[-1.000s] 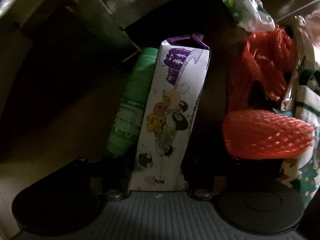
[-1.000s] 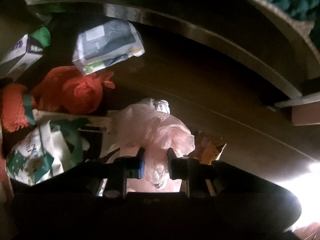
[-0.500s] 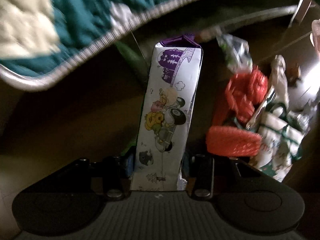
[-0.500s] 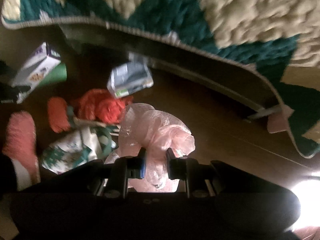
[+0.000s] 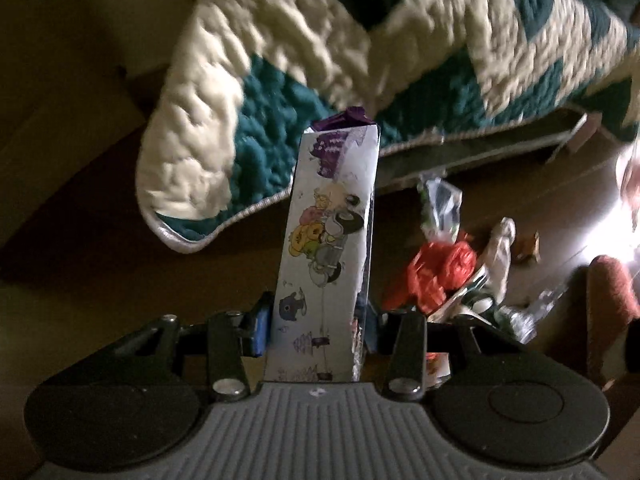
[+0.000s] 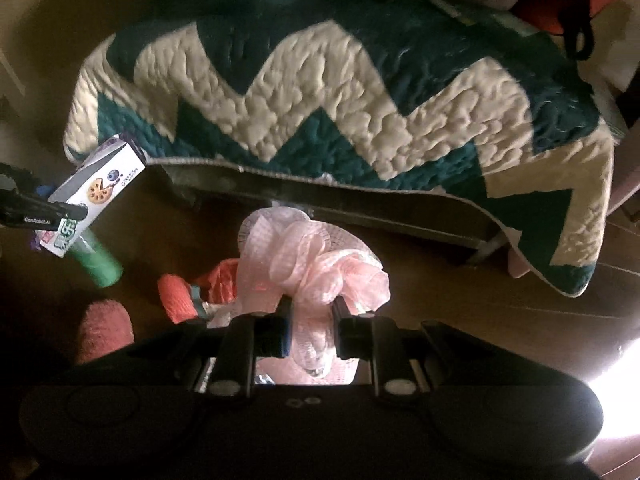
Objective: Collect trash
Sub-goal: 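Lift the carton and pink bag up toward the teal wastebasket with both grippers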
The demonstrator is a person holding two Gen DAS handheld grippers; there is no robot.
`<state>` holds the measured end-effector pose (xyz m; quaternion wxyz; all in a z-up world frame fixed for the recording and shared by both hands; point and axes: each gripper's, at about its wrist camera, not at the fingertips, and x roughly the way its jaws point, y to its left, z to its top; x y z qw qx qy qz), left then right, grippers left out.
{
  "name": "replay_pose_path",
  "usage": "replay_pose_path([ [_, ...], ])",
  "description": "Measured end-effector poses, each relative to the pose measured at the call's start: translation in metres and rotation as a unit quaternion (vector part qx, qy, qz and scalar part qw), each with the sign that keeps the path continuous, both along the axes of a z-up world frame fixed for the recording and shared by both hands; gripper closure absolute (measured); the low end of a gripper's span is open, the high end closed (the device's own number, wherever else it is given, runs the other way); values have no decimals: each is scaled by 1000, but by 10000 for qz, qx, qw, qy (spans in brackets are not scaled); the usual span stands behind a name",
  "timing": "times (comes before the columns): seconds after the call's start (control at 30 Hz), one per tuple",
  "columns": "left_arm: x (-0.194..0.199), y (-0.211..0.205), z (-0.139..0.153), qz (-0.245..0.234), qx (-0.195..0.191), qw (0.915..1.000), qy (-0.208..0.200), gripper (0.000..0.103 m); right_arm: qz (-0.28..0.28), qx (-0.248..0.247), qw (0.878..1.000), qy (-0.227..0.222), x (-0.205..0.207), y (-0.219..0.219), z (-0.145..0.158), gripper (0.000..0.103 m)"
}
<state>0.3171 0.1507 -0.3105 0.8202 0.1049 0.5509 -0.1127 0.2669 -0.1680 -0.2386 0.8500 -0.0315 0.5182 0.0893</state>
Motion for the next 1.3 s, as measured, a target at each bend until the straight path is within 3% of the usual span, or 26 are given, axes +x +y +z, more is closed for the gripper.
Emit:
replay_pose_path([
  [0.1, 0, 2, 11, 110, -40, 9999, 24, 60, -47, 129, 9998, -111, -7, -3, 2, 85],
  [0.4, 18, 1, 8, 438, -670, 9958, 446, 60, -135, 471, 9985, -241, -9, -6, -7, 84],
  [0.67, 24, -30, -65, -125, 512, 9962, 693, 60, 77, 540, 9985, 42, -4, 1, -25, 84],
  [0.9, 34, -53, -120, -380, 533, 9918, 1095, 60, 51, 648, 9969, 435, 5, 2, -39, 84],
  [1.1, 27, -68, -100, -805, 575, 9905, 952, 60, 96, 615, 9973, 377, 10, 5, -38, 84],
  [1.3, 15, -73, -18, -776, 377, 9956, 371, 60, 358, 539, 9977, -216, 3, 14, -13, 84],
])
